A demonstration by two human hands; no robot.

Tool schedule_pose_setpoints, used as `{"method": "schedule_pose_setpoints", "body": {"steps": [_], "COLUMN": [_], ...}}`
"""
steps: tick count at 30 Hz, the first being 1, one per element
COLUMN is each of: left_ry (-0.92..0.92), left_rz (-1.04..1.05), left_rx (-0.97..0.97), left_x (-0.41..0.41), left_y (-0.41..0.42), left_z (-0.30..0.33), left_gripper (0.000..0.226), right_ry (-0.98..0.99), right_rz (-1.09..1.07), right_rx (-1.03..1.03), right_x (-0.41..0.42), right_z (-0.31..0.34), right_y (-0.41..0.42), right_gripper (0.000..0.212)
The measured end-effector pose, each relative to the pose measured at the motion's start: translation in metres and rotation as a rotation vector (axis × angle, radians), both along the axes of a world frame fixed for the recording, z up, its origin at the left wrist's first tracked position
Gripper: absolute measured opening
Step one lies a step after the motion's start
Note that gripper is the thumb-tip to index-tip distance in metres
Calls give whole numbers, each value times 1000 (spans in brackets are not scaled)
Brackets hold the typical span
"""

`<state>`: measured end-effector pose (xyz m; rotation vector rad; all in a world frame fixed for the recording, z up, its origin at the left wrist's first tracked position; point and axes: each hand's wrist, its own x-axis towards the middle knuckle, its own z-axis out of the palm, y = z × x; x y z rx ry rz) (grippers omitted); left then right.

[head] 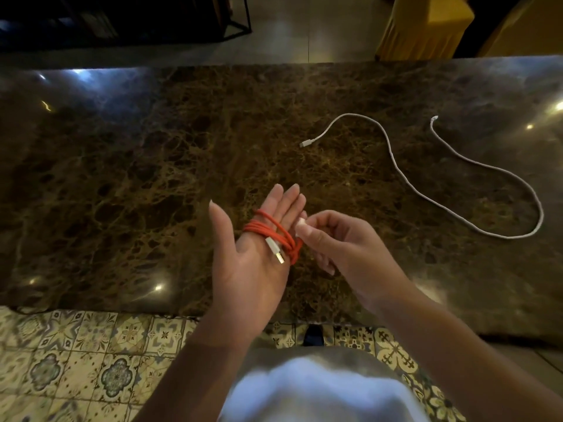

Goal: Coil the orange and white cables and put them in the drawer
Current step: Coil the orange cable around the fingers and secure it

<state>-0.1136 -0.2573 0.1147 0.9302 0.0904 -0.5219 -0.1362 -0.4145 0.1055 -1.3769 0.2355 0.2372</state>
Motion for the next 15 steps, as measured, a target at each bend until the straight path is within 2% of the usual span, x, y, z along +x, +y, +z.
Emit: {"method": "schedule_pose_setpoints", "body": {"steps": [2,6,9,11,13,15], "left_ry": [-21,-35,-30,-14,5,13], "left_rz": [-23,-31,-31,-32,-61,-107], "left_rx": [51,130,157,143,157,193], "left_x": [-1,-1,0,2,4,5], "left_y": [-3,-10,-13,-13,-14,-14], "left_z": [-1,-3,-2,-1,-1,-3], "left_gripper": [104,102,99,98,95,89], "right_ry": [-62,-285,-291,-305,-329,-362], "right_rz": [-60,-45,33,133,182,154], "right_rx": [-115,-492,-507,-527,-670,-833], "right_x": [0,-6,-6,-6,-8,-8], "right_z": [-2,-3,3,7,4,2], "right_y": [-1,-5,-10,-9,-6,-2], "right_gripper": [20,14,14,23,41,45]}}
